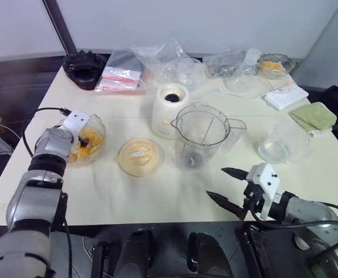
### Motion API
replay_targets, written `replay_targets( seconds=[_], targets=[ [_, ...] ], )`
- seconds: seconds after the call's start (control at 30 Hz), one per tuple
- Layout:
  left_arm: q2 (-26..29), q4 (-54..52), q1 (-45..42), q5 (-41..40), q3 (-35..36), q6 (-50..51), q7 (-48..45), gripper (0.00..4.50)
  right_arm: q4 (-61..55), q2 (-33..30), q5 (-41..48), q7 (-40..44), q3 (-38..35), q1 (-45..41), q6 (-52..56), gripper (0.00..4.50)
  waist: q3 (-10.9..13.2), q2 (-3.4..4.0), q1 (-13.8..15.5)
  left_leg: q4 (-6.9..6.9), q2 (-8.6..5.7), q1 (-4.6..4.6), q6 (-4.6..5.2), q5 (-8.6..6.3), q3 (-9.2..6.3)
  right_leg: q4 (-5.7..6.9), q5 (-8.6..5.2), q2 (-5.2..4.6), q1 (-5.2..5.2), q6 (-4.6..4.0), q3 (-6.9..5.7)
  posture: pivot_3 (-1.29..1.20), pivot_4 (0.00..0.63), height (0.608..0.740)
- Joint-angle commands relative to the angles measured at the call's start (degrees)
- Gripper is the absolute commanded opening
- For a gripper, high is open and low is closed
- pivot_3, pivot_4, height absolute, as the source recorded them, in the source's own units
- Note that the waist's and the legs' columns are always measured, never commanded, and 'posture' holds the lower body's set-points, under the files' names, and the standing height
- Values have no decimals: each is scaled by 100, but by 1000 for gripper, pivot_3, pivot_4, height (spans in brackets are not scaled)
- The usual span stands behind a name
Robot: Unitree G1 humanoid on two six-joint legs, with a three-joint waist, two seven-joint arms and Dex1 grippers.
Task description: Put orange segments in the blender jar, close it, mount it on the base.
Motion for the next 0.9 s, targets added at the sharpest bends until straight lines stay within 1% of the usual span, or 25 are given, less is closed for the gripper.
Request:
replay_targets(
  seconds=[0.03, 0.17, 0.33, 0.4, 0.47, 0.53, 0.73, 0.87, 0.9],
  targets=[
    [62, -391, 207, -110, 182, 797, -30, 4423, -151, 18, 3, 52, -21, 8, -129, 4473, 0, 0, 0, 0, 0, 0, 0, 0, 0, 0, 1, 0, 0, -1, 0, 0, 150, 740],
    [-25, -889, 330, -393, 528, 1631, 10, 4423, -117, 43, -47, 74, 9, 32, -189, 4473, 0, 0, -1, 0, 1, 1, 0, 0, -1, 0, 0, 0, 0, -1, 0, 0, 150, 740],
    [-293, -1593, 488, -789, 1362, 2778, 594, 4423, -118, 109, -92, 51, 65, 68, -246, 4473, 0, 0, 3, 0, 0, 1, 0, 0, -3, 0, -1, -1, 0, 0, 0, 0, 150, 740],
    [-448, -1779, 518, -925, 1728, 3029, 902, 4423, -131, 130, -104, 29, 98, 63, -243, 4473, 0, 0, 4, 0, 1, 1, 0, 0, -5, 0, 0, -1, 1, 0, 0, 0, 150, 740],
    [-567, -1761, 523, -994, 1894, 2983, 1112, 4423, -145, 144, -118, 27, 123, 51, -235, 4473, -1, -1, 9, 0, 0, 1, 0, 0, -5, 2, 0, -1, 1, 0, 0, 0, 150, 740],
    [-643, -1475, 457, -1083, 2081, 2806, 1326, 4423, -151, 105, -117, 53, 101, 17, -231, 4473, -2, 1, 19, 0, -1, 5, 0, 0, -6, 5, 0, -1, 4, 0, 0, 0, 150, 740],
    [-594, -512, 335, -1240, 2206, 1950, 1518, 4423, -214, -18, -83, 102, -62, -11, -197, 4473, -8, 4, 14, 1, -1, 17, -2, 1, -8, 11, -3, -1, 12, 3, 0, 0, 150, 740],
    [-565, -19, 198, -1352, 2209, 1618, 1527, 4423, -240, -36, -62, 92, -90, -30, -168, 4473, -17, 13, 13, 1, 0, 18, -3, 1, -7, 10, -2, -1, 12, 2, 0, 0, 150, 740],
    [-571, 112, 141, -1372, 2191, 1548, 1529, 4204, -240, -37, -67, 84, -100, -29, -167, 4489, -18, 14, 13, 0, 0, 18, -3, 1, -7, 10, -2, -1, 12, 3, 0, 0, 150, 740]
  ],
)
